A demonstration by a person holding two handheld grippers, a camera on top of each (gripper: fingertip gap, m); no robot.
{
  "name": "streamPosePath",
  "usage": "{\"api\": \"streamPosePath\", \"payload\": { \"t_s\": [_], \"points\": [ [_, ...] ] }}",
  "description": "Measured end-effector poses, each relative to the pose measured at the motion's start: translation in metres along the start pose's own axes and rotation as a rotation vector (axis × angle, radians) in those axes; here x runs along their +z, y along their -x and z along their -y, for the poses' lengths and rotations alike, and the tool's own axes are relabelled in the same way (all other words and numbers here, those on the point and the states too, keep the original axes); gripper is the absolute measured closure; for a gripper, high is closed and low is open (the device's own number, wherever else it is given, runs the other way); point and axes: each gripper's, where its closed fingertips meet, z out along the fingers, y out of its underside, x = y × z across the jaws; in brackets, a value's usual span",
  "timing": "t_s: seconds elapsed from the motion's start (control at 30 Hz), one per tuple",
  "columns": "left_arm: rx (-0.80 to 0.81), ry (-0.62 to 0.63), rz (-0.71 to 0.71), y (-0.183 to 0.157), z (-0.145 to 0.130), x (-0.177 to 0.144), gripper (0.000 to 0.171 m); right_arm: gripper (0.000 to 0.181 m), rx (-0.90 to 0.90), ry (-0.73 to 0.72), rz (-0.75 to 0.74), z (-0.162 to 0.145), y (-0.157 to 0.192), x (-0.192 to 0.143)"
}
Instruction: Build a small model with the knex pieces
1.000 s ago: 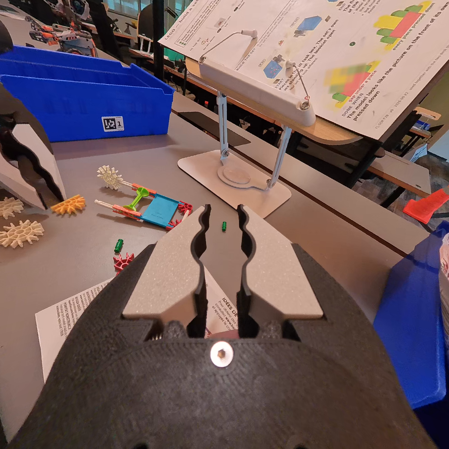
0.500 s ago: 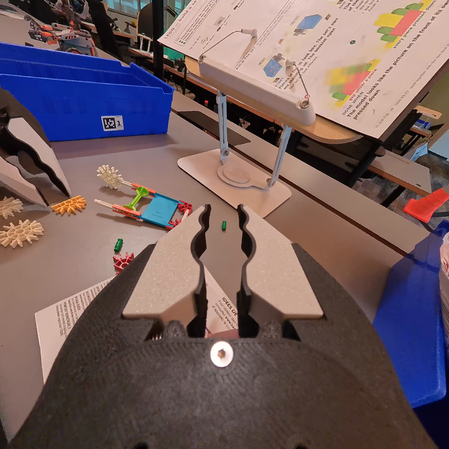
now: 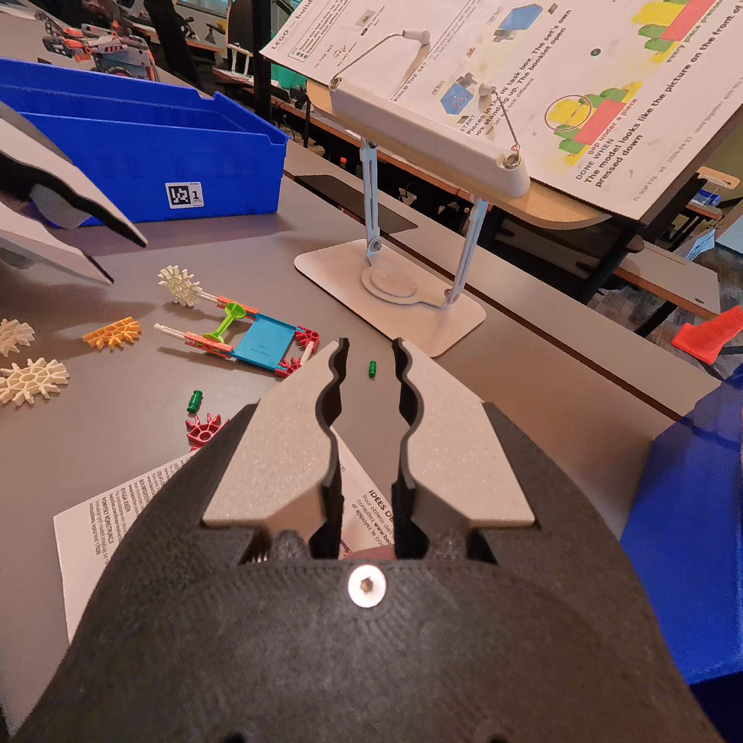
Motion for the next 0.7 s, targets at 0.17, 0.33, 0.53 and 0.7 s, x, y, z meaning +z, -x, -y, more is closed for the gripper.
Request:
{"api": "streamPosePath", "payload": {
  "t_s": [0.17,0.33,0.53,0.7],
  "points": [
    [0.0,0.059,0.058,0.012,-0.005,0.016,0.119,0.16,0.001,-0.007,-0.005,0.002,-0.001,-0.002],
    [-0.031,0.09,0.069,0.019,-0.009,0.031,0.12,0.16,-0.003,-0.011,-0.005,0.003,-0.001,-0.002],
    [-0.041,0.098,0.07,0.021,-0.013,0.037,0.126,0.16,-0.012,-0.02,-0.002,0.006,0.001,-0.004],
    [-0.045,0.099,0.065,0.022,-0.014,0.04,0.136,0.16,-0.016,-0.02,-0.002,0.006,0.002,-0.004]
  ]
}}
